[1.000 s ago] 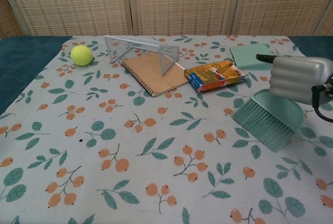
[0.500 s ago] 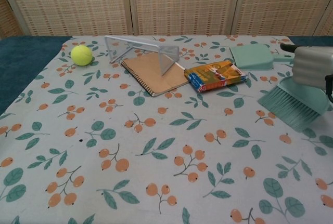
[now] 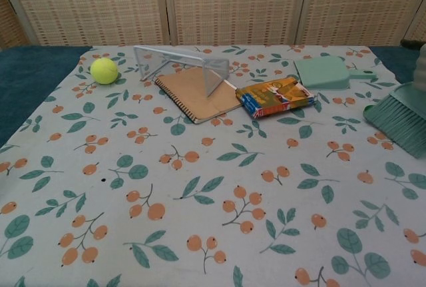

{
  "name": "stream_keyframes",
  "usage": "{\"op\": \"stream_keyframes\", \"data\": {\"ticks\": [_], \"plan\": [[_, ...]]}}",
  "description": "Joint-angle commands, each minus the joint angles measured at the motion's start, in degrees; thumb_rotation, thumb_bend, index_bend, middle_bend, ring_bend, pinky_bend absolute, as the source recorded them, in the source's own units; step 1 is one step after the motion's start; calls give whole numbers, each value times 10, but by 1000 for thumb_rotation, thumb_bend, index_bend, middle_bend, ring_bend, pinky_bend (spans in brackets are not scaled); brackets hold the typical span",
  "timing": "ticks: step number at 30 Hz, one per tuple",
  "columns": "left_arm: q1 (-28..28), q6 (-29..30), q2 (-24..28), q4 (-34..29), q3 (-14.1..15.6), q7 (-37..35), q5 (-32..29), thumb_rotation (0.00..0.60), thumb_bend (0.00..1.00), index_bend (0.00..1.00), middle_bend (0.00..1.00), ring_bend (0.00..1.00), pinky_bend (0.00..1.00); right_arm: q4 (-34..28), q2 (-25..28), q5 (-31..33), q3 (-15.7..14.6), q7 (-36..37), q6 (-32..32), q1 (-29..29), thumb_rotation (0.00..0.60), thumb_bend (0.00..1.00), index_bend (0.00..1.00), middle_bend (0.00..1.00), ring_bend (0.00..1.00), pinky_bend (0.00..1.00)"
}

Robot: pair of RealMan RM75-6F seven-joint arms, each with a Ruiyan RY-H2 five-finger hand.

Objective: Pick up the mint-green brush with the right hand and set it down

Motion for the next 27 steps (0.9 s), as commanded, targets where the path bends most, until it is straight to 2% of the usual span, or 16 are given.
{"op": "stream_keyframes", "data": {"ticks": [1,3,6,9,12,15,18,25,26,27], "plan": [[0,1,0,-1,1,-1,2,600,426,0,0,0,90,-69,65,-103,33,223,33,-25,600,469,954,795,551,0],[0,2,0,-3,2,-1,4,600,427,0,0,0,90,-92,87,-142,35,283,46,-32,600,469,954,795,552,0],[0,5,1,-5,4,-3,9,600,427,0,0,0,90,-150,118,-164,44,376,48,-44,600,469,954,795,551,0],[1,7,3,-7,5,-5,11,600,426,0,0,0,90,-201,135,-190,46,424,52,-53,600,469,954,795,551,0],[1,9,5,-9,6,-9,13,600,426,0,0,0,89,-229,125,-207,47,452,59,-65,600,469,954,795,551,0],[1,11,7,-10,6,-13,14,600,427,0,0,0,90,-238,87,-210,46,472,58,-80,600,469,954,795,551,0],[1,11,10,-10,7,-18,15,600,426,0,0,0,90,-219,30,-221,36,468,59,-96,600,469,954,795,551,0],[2,13,16,-10,7,-28,15,600,426,0,0,0,90,-107,-100,-229,36,431,79,-131,600,469,954,795,552,0],[2,14,16,-10,7,-29,15,600,425,0,0,0,90,-98,-109,-226,37,428,80,-134,600,469,939,795,548,0],[2,15,17,-11,7,-29,16,600,425,0,0,0,90,-93,-114,-221,39,424,79,-138,600,468,875,778,531,0]]}}
